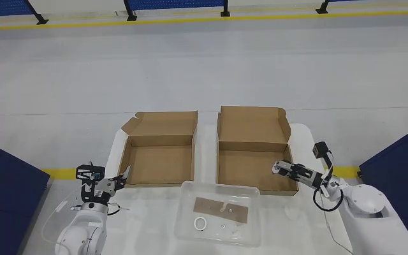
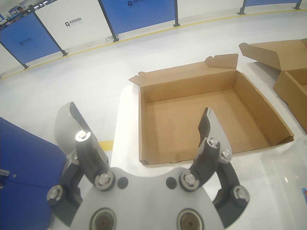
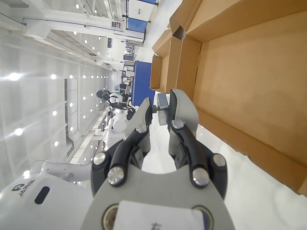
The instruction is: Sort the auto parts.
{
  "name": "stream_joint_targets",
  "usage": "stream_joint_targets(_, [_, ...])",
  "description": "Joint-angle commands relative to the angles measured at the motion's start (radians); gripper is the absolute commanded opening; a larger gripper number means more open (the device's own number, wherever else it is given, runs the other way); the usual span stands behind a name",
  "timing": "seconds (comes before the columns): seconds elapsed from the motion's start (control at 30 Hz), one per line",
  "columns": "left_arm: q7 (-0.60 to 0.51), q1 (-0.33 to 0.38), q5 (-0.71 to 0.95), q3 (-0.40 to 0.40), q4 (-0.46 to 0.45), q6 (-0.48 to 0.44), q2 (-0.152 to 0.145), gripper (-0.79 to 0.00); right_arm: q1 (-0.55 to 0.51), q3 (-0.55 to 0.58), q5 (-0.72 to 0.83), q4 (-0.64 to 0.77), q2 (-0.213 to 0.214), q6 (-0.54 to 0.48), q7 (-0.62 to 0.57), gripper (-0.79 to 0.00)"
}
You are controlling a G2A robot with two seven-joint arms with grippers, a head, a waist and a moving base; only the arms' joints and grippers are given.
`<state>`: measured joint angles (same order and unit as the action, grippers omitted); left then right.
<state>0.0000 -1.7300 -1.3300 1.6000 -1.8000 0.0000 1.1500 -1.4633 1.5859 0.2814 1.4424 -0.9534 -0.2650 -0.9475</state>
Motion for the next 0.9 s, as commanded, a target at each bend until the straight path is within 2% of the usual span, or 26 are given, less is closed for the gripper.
stream_joint_targets(0.0, [0.0, 0.0, 0.0, 0.0, 0.0, 0.0, 0.0, 0.0, 0.004, -0.005, 0.001, -0.004, -0.001, 0.0, 0.001, -0.785])
stream_joint_targets(0.57, [0.0, 0.0, 0.0, 0.0, 0.0, 0.0, 0.0, 0.0, 0.007, -0.007, 0.021, -0.006, -0.002, 0.0, 0.008, -0.785])
stream_joint_targets(0.87, [0.0, 0.0, 0.0, 0.0, 0.0, 0.0, 0.0, 0.0, 0.052, -0.052, -0.215, 0.021, -0.002, 0.057, 0.142, -0.785])
